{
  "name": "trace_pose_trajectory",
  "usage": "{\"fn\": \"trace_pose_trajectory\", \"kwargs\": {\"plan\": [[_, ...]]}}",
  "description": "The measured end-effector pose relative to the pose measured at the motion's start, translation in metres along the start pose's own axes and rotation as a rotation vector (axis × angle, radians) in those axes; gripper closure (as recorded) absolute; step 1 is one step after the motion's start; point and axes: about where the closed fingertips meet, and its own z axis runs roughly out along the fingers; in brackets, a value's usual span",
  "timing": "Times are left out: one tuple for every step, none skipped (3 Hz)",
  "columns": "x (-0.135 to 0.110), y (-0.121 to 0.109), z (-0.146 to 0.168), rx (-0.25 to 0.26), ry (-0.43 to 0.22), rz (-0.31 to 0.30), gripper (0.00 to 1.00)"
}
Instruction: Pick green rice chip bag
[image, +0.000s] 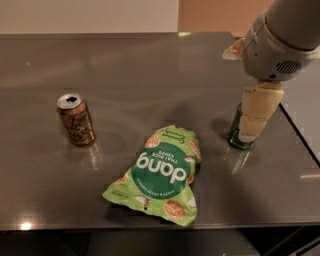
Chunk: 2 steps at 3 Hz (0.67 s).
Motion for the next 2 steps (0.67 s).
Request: {"fn": "trace_pose_trajectory", "kwargs": {"plan": [[-0.028,0.002,0.017,-0.026,-0.049,-0.131,0.00],[-0.055,0.016,0.031,-0.054,-0.101,-0.263,0.00]]}}
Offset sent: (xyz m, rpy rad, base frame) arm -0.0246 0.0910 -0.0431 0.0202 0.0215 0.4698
